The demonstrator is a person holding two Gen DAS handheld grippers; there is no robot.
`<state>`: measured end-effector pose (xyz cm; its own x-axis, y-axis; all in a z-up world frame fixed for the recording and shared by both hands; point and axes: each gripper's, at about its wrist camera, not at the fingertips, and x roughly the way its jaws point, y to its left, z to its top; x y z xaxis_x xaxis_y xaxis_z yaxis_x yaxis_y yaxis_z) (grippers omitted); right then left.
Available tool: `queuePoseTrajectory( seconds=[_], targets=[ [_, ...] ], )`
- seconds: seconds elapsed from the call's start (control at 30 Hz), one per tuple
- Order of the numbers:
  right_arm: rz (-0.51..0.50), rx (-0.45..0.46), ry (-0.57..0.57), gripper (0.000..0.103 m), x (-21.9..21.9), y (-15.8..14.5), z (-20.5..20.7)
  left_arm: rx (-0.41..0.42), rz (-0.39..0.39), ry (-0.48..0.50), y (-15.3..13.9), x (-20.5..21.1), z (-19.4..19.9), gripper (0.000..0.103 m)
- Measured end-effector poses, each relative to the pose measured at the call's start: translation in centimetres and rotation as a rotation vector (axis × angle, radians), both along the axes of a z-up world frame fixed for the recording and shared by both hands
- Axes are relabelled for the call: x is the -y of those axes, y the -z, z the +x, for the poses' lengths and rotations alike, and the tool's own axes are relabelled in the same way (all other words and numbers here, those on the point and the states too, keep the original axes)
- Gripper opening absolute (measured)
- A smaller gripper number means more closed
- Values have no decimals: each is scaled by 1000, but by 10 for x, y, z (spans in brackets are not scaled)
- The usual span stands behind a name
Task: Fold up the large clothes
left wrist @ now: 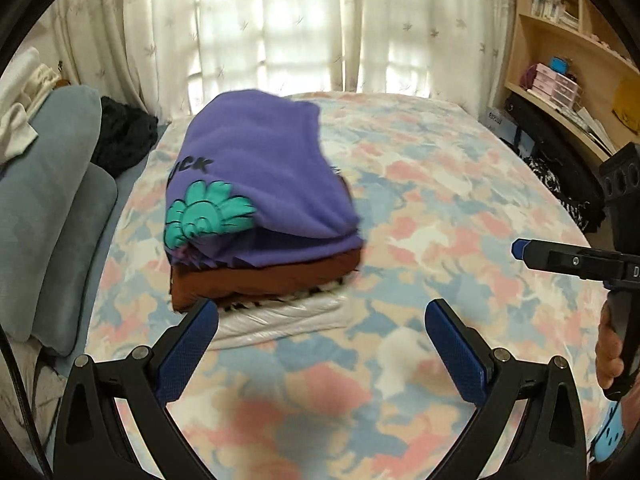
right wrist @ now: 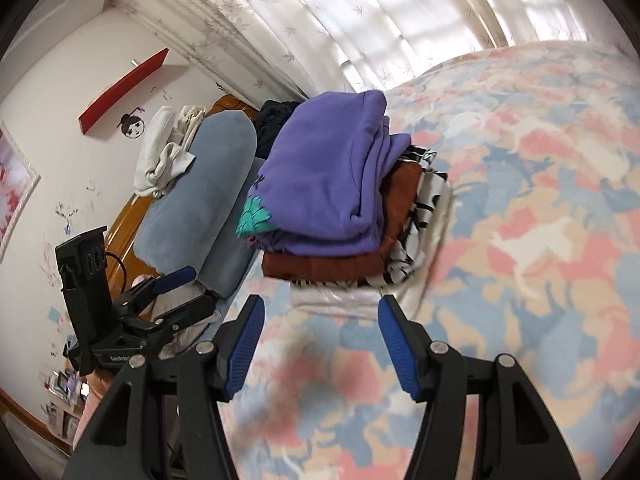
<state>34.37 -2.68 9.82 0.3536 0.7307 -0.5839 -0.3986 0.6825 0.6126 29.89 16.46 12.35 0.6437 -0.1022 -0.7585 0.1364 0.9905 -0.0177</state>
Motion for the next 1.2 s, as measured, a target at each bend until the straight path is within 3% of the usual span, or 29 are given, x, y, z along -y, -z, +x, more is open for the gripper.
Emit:
queuePoseTrajectory(
  seconds=[0.23,0.4,0.57,0.7,0.77,0.87,0.97,1.2],
  targets=[
    [-128,62,34,59,47,-42,-65,41,-82,-12,-25,55,-67,102],
    [-210,100,33,61,74,-52,-112,86,-66,-5,-33,91,-117,102],
    [-290,127,58,64,94,-45,-157,113,-43,3,-27,131,-164,102],
    [-347,136,109,65,109,-27,-189,148,-48,0,-13,155,-198,102],
    [-354,128,140,75,116,-18,-202,153,-60,-35,-1,162,-208,102],
    [-374,163,195,81,124,-6,-225,134,-94,-97,19,164,-219,102],
    [-408,180,241,82,127,8,-243,109,-119,-143,42,165,-226,102],
    [-458,171,309,83,131,36,-264,76,-83,-235,81,177,-247,102]
  ],
)
